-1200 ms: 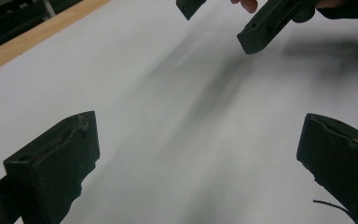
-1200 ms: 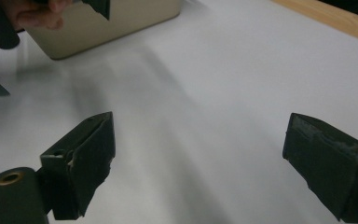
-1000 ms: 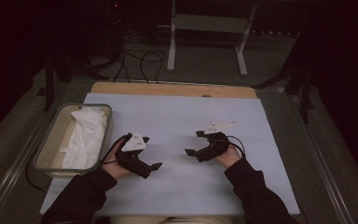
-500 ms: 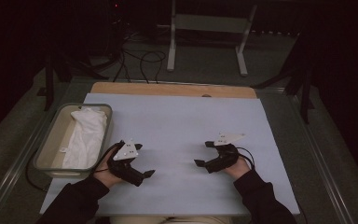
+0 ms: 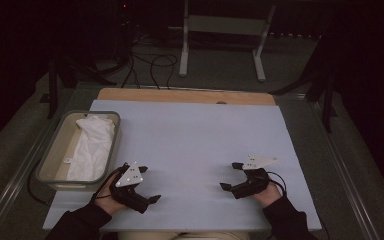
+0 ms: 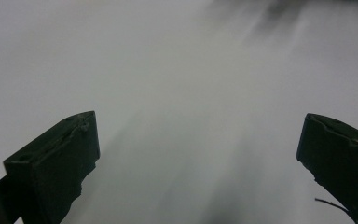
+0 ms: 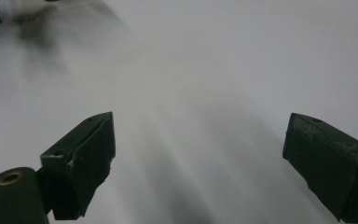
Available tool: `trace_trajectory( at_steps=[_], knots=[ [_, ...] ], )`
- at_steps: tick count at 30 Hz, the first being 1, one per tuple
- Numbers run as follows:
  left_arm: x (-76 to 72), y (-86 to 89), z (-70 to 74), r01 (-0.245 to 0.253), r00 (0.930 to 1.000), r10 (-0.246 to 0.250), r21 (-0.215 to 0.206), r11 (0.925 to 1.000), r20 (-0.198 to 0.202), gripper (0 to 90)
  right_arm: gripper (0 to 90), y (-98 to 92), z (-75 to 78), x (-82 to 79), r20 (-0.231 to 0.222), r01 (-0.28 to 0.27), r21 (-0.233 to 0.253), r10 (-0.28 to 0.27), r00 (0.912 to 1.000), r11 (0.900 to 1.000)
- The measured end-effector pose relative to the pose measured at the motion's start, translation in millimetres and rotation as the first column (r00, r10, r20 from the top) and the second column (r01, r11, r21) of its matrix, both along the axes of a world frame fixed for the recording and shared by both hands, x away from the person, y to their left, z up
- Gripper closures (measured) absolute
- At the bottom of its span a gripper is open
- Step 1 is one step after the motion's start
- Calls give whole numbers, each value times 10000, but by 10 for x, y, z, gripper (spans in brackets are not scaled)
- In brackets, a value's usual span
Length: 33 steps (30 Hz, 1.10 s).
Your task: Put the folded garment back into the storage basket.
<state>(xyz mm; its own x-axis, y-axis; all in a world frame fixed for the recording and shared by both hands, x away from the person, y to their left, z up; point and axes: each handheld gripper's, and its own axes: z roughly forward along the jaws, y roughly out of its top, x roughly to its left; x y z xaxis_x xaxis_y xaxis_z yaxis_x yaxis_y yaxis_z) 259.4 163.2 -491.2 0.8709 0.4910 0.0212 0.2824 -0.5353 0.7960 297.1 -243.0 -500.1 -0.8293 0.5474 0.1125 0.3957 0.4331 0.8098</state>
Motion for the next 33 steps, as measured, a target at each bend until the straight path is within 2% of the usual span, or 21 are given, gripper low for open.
trace_trajectory(
  at_steps=[8, 9, 14, 16, 22, 23, 29, 33],
  knots=[
    [-85, 102, -64, -209, 9998, 210, 51, 9998, -25, 1, 92, -116, -53, -122, 17, 156, -192, -155, 9999, 9997],
    [-102, 133, -79, -283, 9995, 283, 19, 9996, -102, 1, 92, -167, -65, -165, 77, 357, -263, -355, 9993, 9990],
    [-133, 203, -124, -452, 9988, 454, 102, 9989, -204, 1, 92, -213, -70, -201, 78, 518, -213, -517, 9986, 9984],
    [-165, 279, -144, -647, 9976, 648, 53, 9979, -229, 1, 92, -269, -70, -234, 213, 682, -137, -679, 9975, 9976],
    [-237, 338, -173, -719, 9973, 719, 27, 9974, -139, 1, 92, -252, -94, -212, 449, 741, -310, -727, 9963, 9968],
    [-241, 340, -174, -682, 9976, 682, 12, 9977, -133, 1, 92, -242, -100, -211, 382, 769, -308, -757, 9964, 9966],
    [-257, 317, -170, -582, 9983, 582, -124, 9982, -37, 1, 92, -186, -130, -225, 465, 510, -619, -482, 9978, 9968],
    [-268, 296, -172, -510, 9987, 509, -175, 9985, -47, 1, 92, -183, -126, -227, 488, 411, -583, -382, 9981, 9975]
  ],
)
